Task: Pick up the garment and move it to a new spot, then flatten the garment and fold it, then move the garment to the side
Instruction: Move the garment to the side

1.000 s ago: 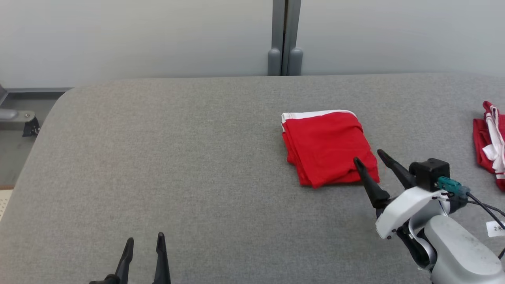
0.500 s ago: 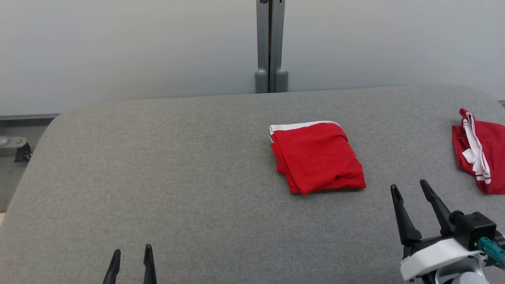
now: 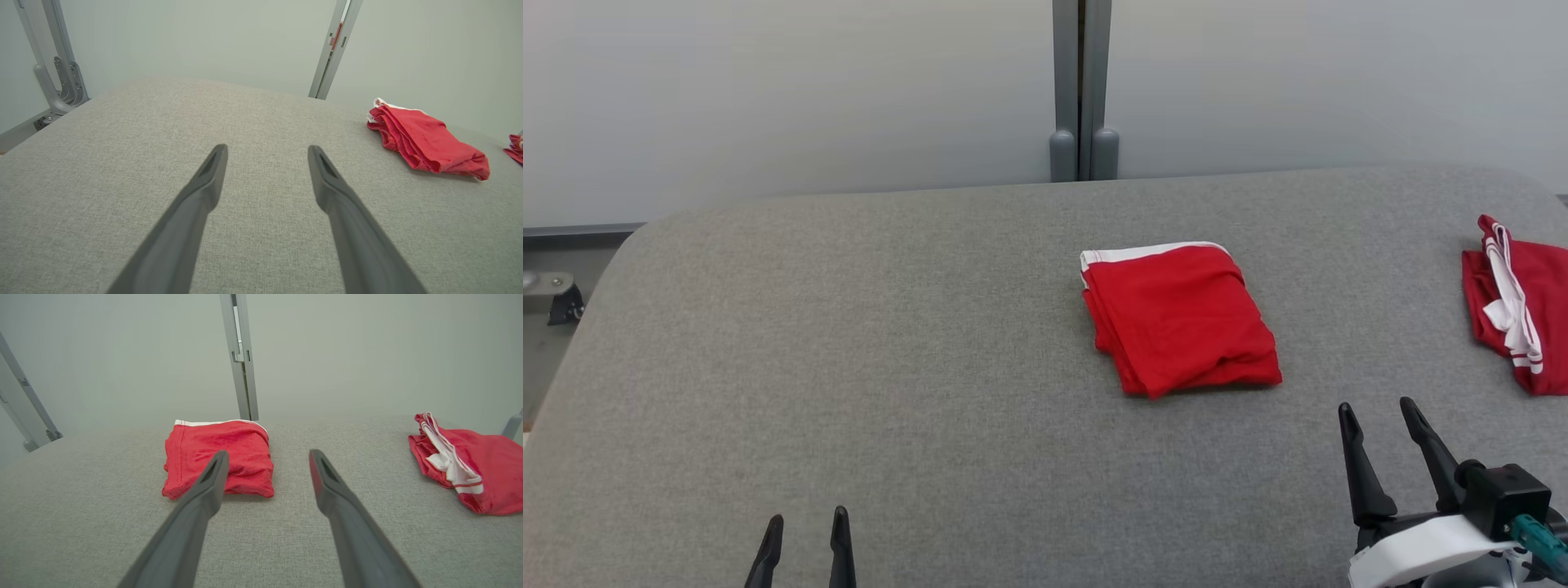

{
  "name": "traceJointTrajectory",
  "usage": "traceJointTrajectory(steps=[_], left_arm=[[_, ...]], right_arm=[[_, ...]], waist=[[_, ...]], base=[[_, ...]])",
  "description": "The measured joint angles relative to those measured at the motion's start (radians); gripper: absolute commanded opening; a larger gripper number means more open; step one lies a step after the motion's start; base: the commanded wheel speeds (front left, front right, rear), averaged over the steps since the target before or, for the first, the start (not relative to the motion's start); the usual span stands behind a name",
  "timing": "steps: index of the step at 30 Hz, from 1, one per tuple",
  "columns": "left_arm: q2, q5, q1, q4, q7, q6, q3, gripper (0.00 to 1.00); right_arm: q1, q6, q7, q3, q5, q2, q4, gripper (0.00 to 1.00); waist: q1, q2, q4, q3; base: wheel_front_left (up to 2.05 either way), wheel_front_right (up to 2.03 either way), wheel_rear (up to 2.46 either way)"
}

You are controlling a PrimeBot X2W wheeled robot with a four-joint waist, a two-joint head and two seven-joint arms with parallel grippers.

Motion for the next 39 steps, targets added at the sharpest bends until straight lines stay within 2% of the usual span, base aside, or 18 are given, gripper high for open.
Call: traceJointTrajectory(steps=[4,7,9,13,16,20,27,34,35,36,39], left_arm=[[0.000,0.001,-0.004,0.003,0.000,-0.004,-0.006,1.00],[0.000,0.001,-0.014,0.006,0.000,-0.006,-0.012,1.00],[0.000,0.000,-0.020,0.009,0.000,-0.006,-0.022,1.00],[0.000,-0.001,-0.078,0.012,0.000,-0.011,-0.055,1.00],[0.000,-0.008,-0.119,0.019,0.000,-0.012,-0.078,1.00],[0.000,-0.027,-0.177,0.021,0.000,-0.008,-0.122,1.00],[0.000,-0.071,-0.237,0.023,0.000,0.023,-0.184,1.00],[0.000,-0.074,-0.244,0.022,0.000,0.043,-0.200,1.00],[0.000,-0.073,-0.244,0.023,0.000,0.044,-0.197,1.00],[0.000,-0.072,-0.244,0.023,0.000,0.044,-0.195,1.00],[0.000,-0.064,-0.247,0.020,0.000,0.046,-0.182,1.00]], right_arm=[[-0.033,0.000,0.000,-0.003,0.030,0.008,0.046,1.00],[-0.094,0.000,0.014,0.045,0.095,-0.007,0.111,1.00],[-0.181,0.000,0.080,0.074,0.142,-0.035,0.126,1.00],[-0.394,0.000,0.322,0.092,0.230,-0.087,0.155,1.00],[-0.511,-0.001,0.464,0.037,0.229,-0.112,0.205,1.00],[-0.645,0.000,0.602,-0.002,0.202,-0.098,0.300,1.00],[-0.769,-0.001,0.659,-0.063,0.104,-0.067,0.487,1.00],[-0.796,-0.001,0.657,-0.097,0.075,-0.047,0.636,1.00],[-0.808,-0.001,0.657,-0.097,0.082,-0.043,0.646,0.80],[-0.817,-0.001,0.652,-0.102,0.094,-0.039,0.652,0.00],[-0.833,-0.001,0.612,-0.106,0.131,-0.021,0.659,0.00]], waist=[[0.0000,0.0000,0.001,0.014],[0.0000,0.0000,0.003,0.028],[0.0000,0.0000,0.003,0.042],[0.0000,0.0000,0.004,0.095],[0.0000,0.0000,0.011,0.136],[0.0000,0.0000,0.032,0.197],[0.0000,-0.0001,0.096,0.284],[0.0000,0.0000,0.157,0.340],[0.0001,0.0000,0.160,0.346],[0.0001,0.0000,0.162,0.351],[0.0001,0.0000,0.150,0.357]], base=[[0.00,0.00,0.00],[0.00,0.00,0.00],[0.00,0.00,0.00],[0.00,0.00,0.00],[0.00,0.00,0.00],[0.00,0.00,0.00],[0.00,0.00,0.00],[0.00,0.00,0.00],[0.00,0.00,0.00],[0.00,0.00,0.00],[0.00,0.00,0.00]])
